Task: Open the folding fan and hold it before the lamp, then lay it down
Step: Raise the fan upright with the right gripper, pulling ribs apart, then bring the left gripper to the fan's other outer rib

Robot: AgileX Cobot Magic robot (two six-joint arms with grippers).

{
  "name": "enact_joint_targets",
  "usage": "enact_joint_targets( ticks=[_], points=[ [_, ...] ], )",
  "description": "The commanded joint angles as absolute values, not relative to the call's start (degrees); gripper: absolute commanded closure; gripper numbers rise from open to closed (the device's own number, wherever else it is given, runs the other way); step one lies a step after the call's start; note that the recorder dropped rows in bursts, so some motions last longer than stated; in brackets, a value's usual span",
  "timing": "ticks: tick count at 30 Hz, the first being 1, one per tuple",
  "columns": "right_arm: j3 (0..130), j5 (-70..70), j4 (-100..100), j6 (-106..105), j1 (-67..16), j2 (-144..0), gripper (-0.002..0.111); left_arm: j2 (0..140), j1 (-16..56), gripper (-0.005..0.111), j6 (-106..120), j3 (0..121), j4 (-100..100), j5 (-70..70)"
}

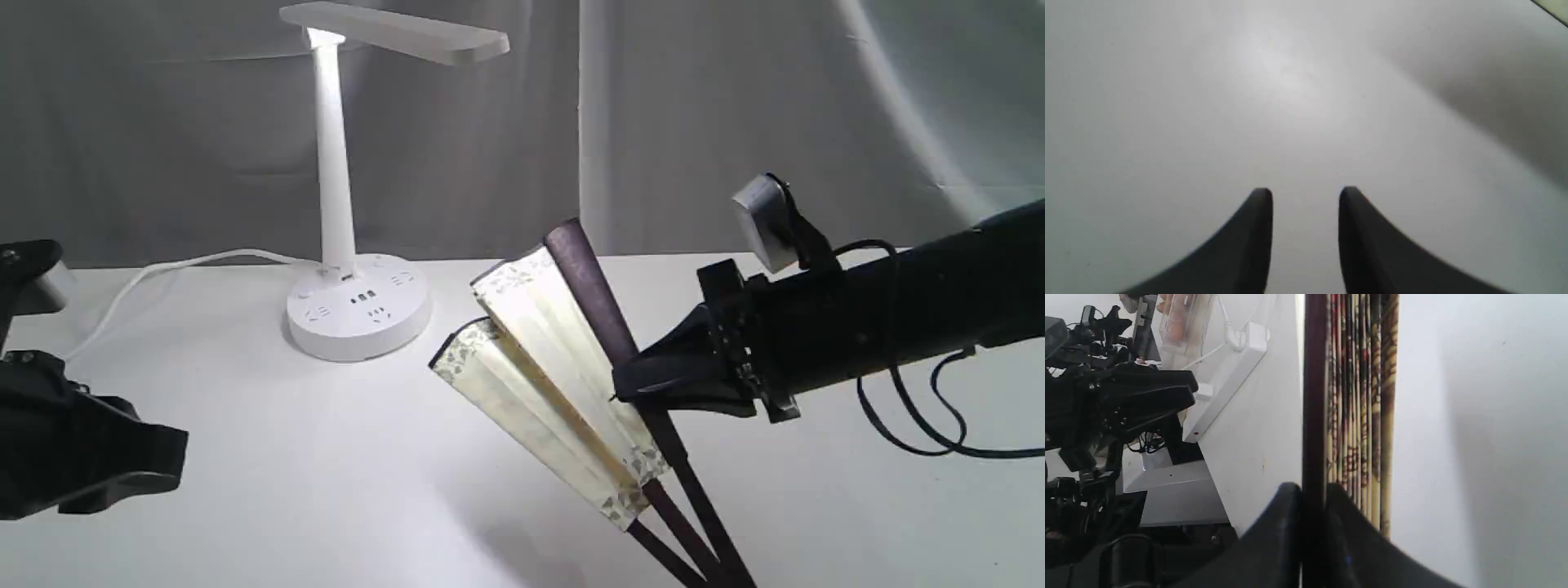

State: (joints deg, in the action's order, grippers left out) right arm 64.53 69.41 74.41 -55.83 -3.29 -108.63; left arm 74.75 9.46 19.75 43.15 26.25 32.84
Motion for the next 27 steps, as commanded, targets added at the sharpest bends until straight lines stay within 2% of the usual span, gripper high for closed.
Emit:
enact_joint_targets(
  ticks=[1, 12, 27],
  points=[
    [61.45, 69.96, 77.37, -58.52, -3.50, -106.20, 0.108, 74.78, 13.81, 0.079, 20.28, 42.84, 24.38, 31.09],
    [58.50, 69.96, 80.68, -61.08, -3.50, -103.10, 0.108, 74.78, 24.97, 0.079, 20.20, 42.84, 25.96, 13.08],
    [58.50, 67.11, 82.96, -61.40, -3.50, -103.10, 0.108, 80.87, 25.96, 0.079, 20.55, 42.84, 26.69, -5.49]
  ],
)
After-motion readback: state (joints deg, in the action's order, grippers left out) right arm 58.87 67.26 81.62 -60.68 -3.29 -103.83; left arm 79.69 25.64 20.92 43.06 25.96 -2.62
